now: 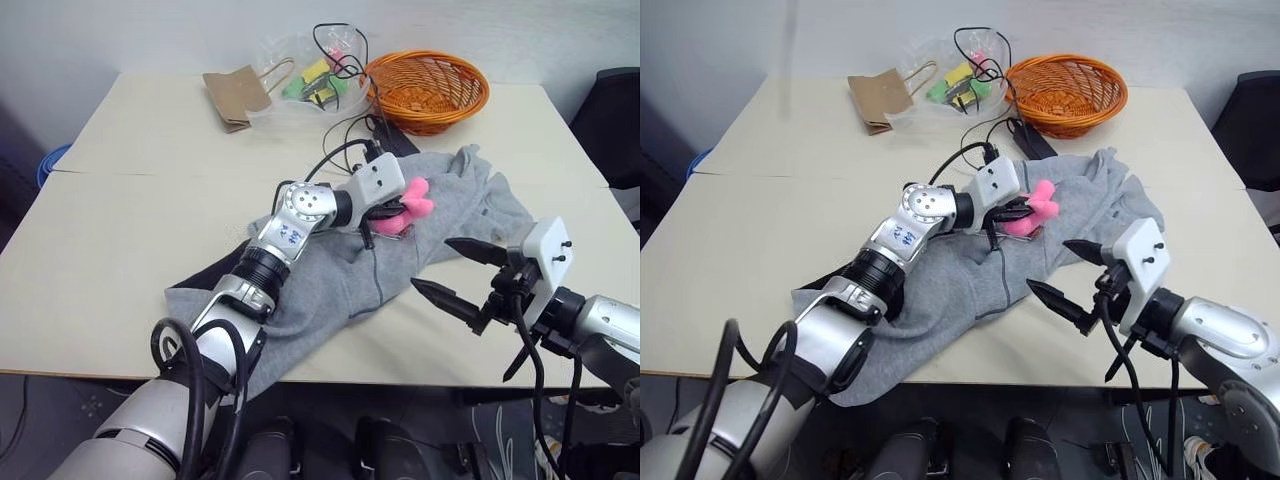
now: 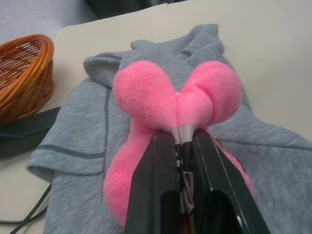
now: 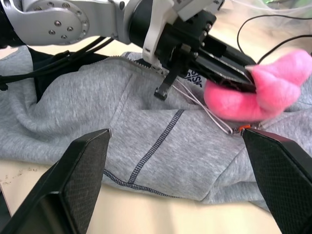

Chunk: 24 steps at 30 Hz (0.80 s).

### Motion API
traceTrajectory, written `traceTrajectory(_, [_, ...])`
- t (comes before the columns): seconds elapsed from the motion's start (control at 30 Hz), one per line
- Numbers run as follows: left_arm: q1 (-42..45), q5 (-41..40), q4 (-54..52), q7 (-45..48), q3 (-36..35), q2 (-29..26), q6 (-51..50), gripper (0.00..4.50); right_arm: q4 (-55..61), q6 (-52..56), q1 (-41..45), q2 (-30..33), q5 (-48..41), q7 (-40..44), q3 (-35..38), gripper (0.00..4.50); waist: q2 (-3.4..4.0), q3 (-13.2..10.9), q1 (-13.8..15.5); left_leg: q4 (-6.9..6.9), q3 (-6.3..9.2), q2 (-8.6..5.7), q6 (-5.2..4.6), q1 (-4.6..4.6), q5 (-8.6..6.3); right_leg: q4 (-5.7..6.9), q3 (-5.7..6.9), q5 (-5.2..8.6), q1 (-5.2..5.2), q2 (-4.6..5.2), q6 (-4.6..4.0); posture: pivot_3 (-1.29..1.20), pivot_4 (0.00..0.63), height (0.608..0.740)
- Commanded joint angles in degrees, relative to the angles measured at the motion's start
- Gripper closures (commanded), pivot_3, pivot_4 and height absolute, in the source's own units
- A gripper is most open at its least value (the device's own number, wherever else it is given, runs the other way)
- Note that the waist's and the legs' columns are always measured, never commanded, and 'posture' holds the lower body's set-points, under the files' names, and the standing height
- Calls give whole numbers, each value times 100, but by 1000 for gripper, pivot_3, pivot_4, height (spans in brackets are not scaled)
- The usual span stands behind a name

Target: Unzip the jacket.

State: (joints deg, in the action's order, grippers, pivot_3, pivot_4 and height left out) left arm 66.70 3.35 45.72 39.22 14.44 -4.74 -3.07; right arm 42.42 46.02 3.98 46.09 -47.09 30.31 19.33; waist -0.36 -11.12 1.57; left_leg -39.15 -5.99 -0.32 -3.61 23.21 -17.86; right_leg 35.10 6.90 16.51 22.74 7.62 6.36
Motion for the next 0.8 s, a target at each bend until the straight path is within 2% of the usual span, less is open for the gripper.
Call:
traceTrajectory(0.03, [-62,-37,-415,138,-36,-6,-126,2837,-28,-193,125,35,78,104,-60,0,0,0,0,0,0,0,0,0,0,0,3,0,0,-1,0,0,150,740])
traceTrajectory(0.2, [-238,35,-1059,135,-62,-200,-529,1400,-221,-298,138,158,278,335,-108,0,0,0,2,-1,-1,-1,0,0,0,0,18,0,-1,-2,0,0,150,740])
traceTrajectory(0.37, [-395,65,-1985,106,-233,-708,-1063,6,-506,-452,40,520,574,811,35,0,0,0,-13,-1,-2,-1,0,-1,0,1,19,0,-1,-4,0,0,150,740])
traceTrajectory(0.5, [-719,-803,-3655,972,-604,-1274,-2136,6,-1291,-890,66,1106,1272,1259,13,0,2,-1,-19,-1,-2,0,0,-2,1,3,18,0,-2,-4,0,0,150,740])
traceTrajectory(0.63, [-1289,-1874,-5234,2004,-817,-2077,-3093,6,-2449,-1720,446,1617,2312,1589,-502,0,3,-1,-36,-4,1,1,2,-5,1,0,6,0,-9,-4,0,0,150,740])
traceTrajectory(0.8, [-1755,-2200,-6189,2634,-412,-3006,-3699,6,-4000,-3190,1272,1956,3807,1883,-1532,0,4,-1,-40,-8,9,0,11,-15,8,1,-15,0,-23,-7,0,0,150,740])
